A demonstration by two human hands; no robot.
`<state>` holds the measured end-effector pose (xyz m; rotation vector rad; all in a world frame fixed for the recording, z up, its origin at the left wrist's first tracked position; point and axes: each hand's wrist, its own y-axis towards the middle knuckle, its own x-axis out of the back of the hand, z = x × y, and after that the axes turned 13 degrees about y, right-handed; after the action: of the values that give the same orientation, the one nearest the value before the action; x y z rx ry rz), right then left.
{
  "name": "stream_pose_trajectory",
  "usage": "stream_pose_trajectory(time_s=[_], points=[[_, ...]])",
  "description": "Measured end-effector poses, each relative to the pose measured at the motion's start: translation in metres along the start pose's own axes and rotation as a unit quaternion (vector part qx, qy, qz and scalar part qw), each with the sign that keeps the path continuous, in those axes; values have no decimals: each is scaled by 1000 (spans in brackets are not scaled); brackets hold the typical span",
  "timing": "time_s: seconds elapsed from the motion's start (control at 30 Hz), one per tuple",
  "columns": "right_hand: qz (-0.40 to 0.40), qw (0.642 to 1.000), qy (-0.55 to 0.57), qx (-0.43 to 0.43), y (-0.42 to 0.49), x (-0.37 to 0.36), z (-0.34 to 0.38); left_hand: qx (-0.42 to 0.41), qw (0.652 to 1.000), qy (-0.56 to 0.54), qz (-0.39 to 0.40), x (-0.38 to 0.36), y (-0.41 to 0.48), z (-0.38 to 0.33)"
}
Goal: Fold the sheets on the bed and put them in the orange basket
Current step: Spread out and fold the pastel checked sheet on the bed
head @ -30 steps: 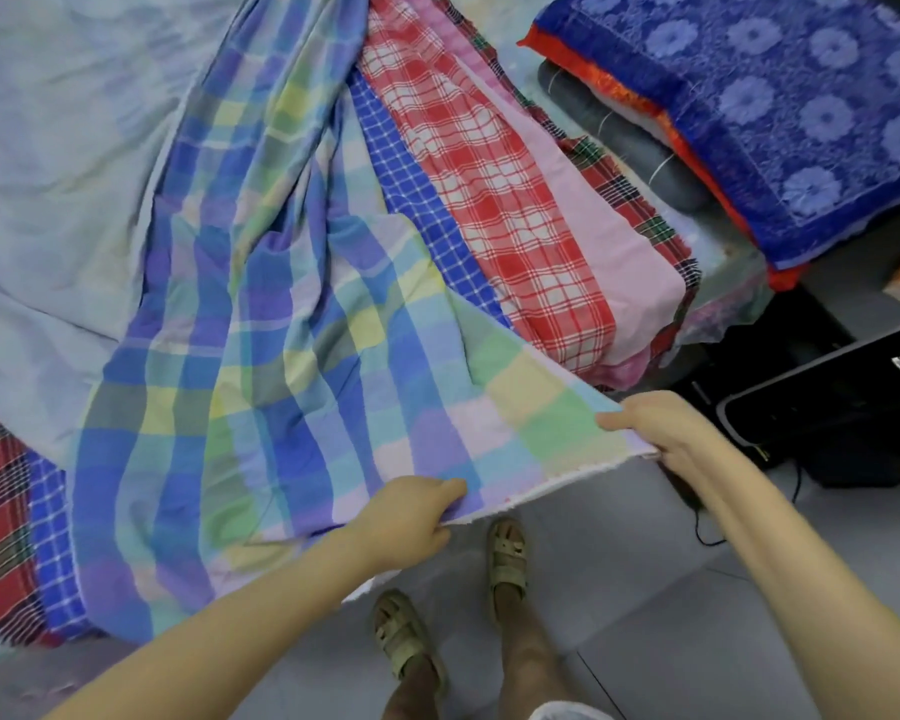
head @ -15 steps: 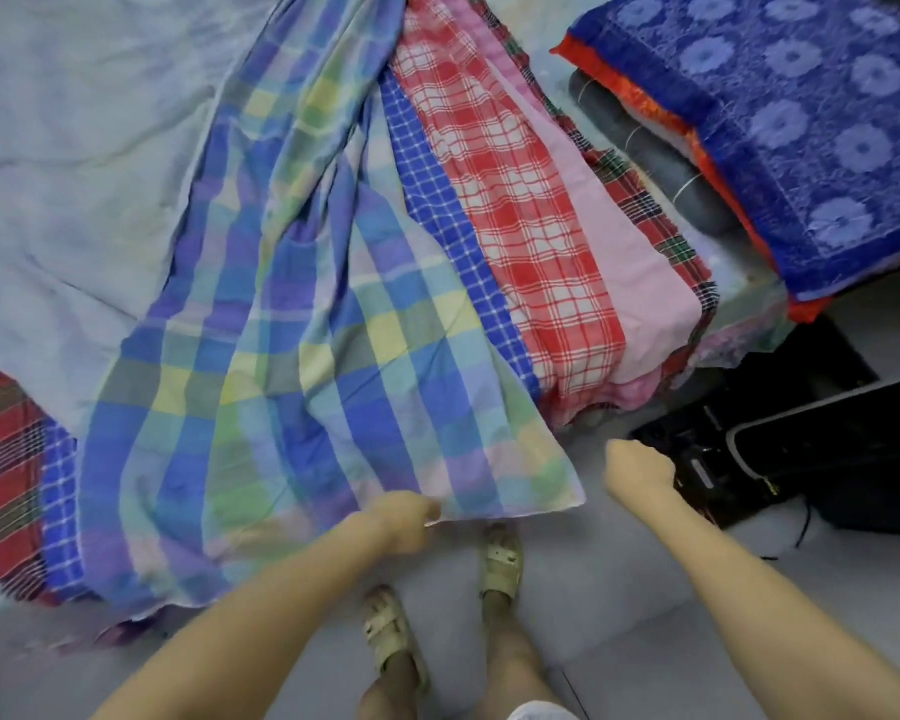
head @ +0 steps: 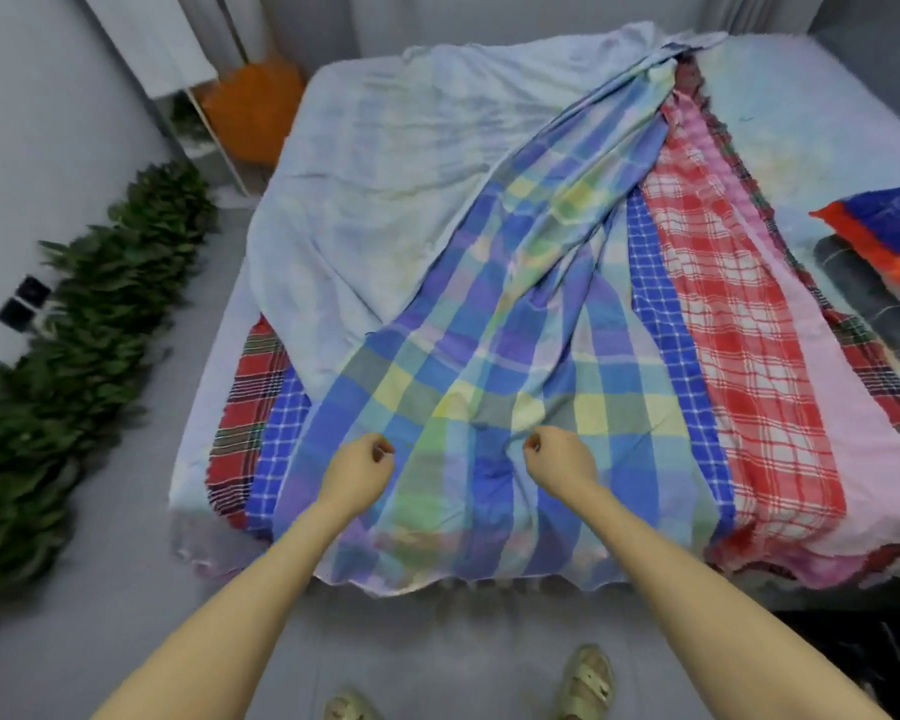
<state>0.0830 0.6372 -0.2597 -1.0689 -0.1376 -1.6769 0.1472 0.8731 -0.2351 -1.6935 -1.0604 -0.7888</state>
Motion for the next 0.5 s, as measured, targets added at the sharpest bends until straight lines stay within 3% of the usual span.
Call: stream_pose_trajectory(time_s=[0.1, 0.27, 0.5], points=[[0, 998, 62, 11, 2, -59, 68, 41, 997, -62, -34, 49, 9, 78], [9, 994, 109, 10, -2, -154, 154, 87, 991, -78, -61, 98, 26, 197], [9, 997, 79, -7, 17, -260, 226, 137, 970, -200, -4, 115, 75, 291]])
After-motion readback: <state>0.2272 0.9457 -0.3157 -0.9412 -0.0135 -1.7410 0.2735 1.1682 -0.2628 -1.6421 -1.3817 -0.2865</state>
